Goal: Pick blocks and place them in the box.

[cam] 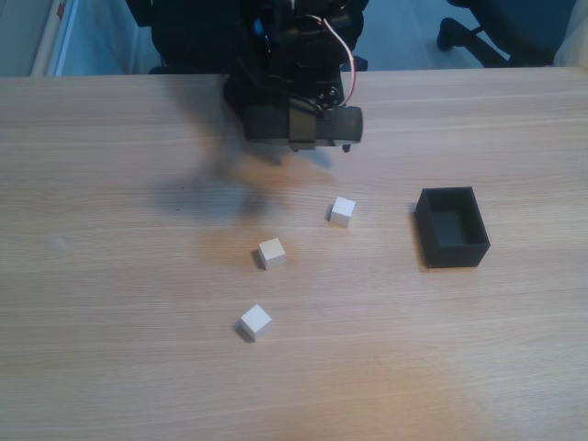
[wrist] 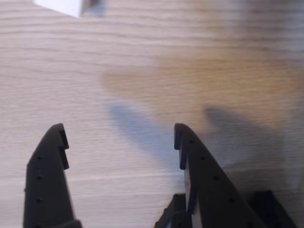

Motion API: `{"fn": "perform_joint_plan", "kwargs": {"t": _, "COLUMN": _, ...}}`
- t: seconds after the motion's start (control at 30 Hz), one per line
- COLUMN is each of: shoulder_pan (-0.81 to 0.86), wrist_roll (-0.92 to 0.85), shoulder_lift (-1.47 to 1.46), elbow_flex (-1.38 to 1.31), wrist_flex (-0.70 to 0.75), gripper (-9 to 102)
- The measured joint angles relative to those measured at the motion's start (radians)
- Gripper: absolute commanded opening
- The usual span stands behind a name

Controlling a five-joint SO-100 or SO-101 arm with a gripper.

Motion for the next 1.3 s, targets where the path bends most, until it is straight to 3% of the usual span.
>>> {"fn": "perform_joint_plan", "kwargs": {"t": 0.47, "shoulder_pan": -0.034, "wrist_roll": 0.091, "shoulder_lift": -0.356, "elbow_flex": -0.173, "wrist_flex": -0.120, "gripper": 21}}
{"fn": "perform_joint_plan", "kwargs": {"t": 1.3, "shoulder_pan": -0.046, "wrist_roll": 0.161, "shoulder_lift": -0.696, "elbow_flex": -0.272, "wrist_flex": -0.359, "gripper": 22}}
